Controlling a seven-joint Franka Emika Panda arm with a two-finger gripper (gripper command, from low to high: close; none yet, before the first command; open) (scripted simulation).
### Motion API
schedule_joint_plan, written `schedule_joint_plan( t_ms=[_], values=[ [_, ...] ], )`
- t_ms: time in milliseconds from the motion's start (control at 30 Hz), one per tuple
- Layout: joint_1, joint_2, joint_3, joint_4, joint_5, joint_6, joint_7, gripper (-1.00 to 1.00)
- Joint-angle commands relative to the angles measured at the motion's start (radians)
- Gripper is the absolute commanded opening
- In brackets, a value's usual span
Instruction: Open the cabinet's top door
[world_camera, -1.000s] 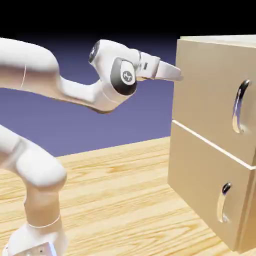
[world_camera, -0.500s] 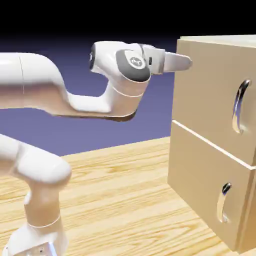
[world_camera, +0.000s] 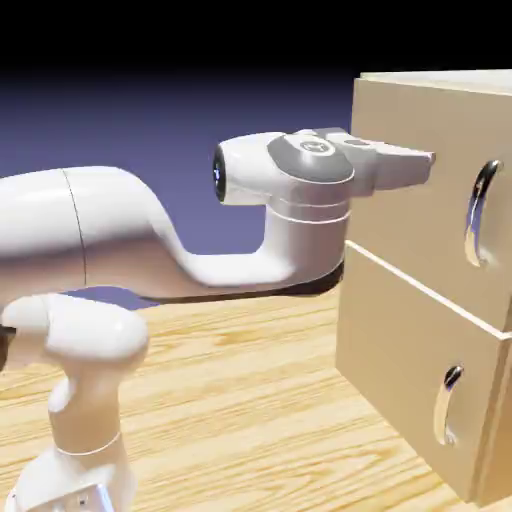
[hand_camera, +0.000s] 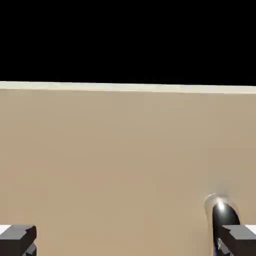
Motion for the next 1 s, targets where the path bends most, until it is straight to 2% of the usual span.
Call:
schedule_joint_plan(
  t_ms=[0, 267, 467, 500, 967],
  values=[
    [0.016, -0.009, -0.02, 0.011, -0.044, 0.001, 0.028, 0.0],
    [0.137, -0.075, -0.174, 0.094, -0.384, 0.012, 0.249, 0.0],
    [0.304, -0.049, -0.246, 0.217, -0.388, -0.017, 0.242, 0.0],
    [0.304, -0.049, -0.246, 0.218, -0.388, -0.017, 0.242, -1.0],
    [-0.163, -0.048, 0.046, -0.234, -0.259, -0.324, 0.289, -1.0]
  ],
)
